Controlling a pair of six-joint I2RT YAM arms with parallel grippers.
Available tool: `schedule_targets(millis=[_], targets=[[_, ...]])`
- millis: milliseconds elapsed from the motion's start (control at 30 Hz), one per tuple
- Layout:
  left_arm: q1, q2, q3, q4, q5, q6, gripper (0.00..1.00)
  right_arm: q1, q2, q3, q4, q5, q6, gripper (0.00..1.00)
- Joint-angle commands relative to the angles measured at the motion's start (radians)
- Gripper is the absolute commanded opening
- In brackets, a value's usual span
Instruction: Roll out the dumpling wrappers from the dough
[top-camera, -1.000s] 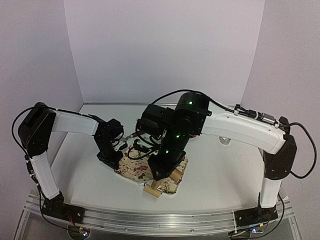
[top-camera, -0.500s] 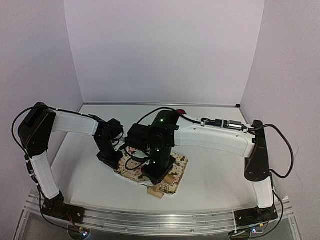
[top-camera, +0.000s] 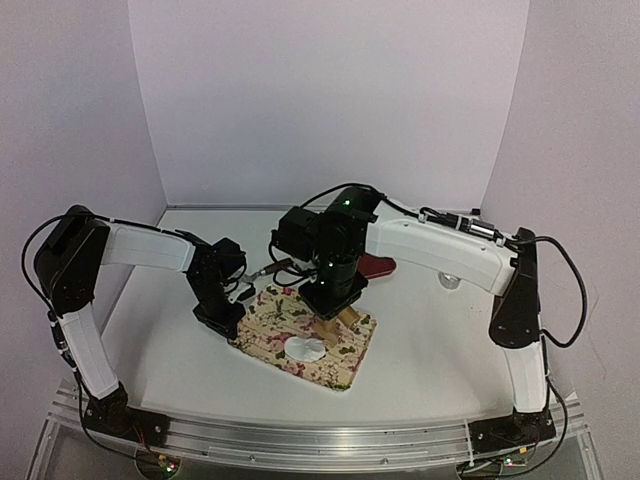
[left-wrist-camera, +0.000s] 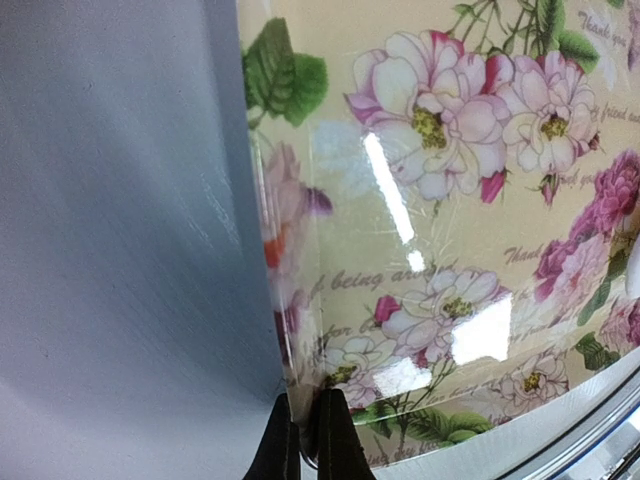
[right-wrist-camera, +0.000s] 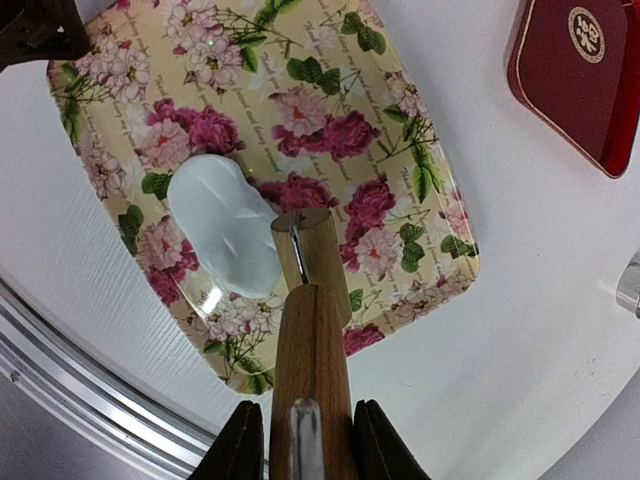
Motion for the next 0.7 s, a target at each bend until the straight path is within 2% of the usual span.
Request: schedule_targets(millis=[0, 200, 667], targets=[[0.0, -0.031, -0.007, 0.0, -0.024, 0.028, 0.0, 0.015, -0.049, 0.087, -0.099, -0.018, 0.0, 0.0], [-0.001, -0.029, -0.01, 0.006, -0.012, 0.02, 0.0, 0.016, -0.008, 0.159, -0.122, -0.108, -0.026, 0.0], [0.0, -0.011, 0.007, -0.002, -0.01, 0.02, 0.0, 0.015, 0.059, 0.105, -0.168, -0.152, -0.063, 0.0]])
